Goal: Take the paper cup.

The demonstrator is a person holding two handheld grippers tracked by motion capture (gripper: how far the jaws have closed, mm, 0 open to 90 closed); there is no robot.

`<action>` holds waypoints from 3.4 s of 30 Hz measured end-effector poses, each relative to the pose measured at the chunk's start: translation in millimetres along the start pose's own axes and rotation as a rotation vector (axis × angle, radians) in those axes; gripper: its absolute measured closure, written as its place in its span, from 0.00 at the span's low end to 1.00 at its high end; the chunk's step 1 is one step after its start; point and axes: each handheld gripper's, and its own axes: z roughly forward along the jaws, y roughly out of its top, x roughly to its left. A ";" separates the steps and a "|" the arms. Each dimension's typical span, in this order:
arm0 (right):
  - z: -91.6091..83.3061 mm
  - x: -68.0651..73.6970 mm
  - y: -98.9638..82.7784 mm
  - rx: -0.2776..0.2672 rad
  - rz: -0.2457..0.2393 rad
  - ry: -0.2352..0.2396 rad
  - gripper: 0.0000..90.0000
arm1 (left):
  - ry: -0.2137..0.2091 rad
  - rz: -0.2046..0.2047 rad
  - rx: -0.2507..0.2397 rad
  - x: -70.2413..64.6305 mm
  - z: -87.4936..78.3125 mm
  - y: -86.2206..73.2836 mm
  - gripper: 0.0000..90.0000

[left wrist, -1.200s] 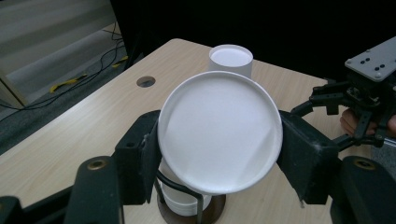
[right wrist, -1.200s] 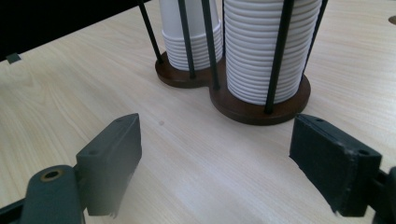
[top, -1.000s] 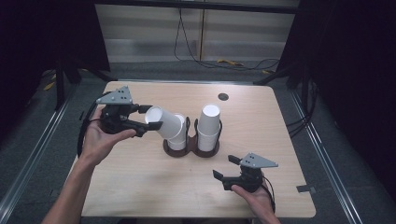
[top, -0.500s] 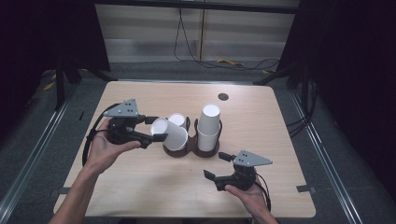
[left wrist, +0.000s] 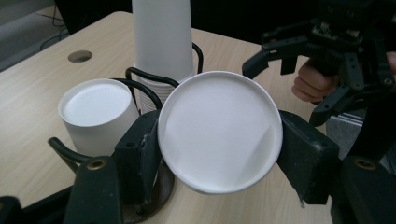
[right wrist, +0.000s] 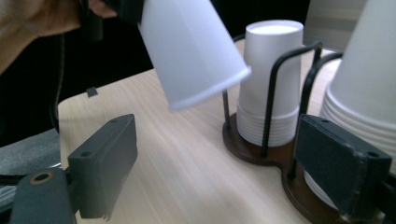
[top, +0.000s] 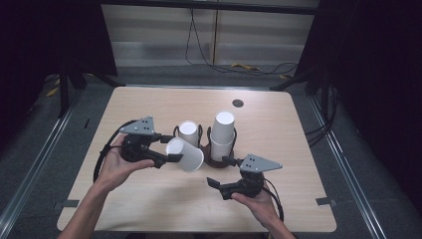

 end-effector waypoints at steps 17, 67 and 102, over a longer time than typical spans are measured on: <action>18.0 3.0 2.4 -0.029 -0.034 0.083 0.15 | -0.098 -0.004 0.034 -13.5 15.5 -6.3 0.40; 32.7 9.6 -6.8 0.037 -0.098 0.130 0.28 | -0.123 0.040 0.039 -27.7 32.2 -0.4 0.31; 22.9 0.5 -9.8 0.165 -0.073 0.115 0.28 | -0.101 0.001 0.028 -16.8 15.4 -29.9 0.22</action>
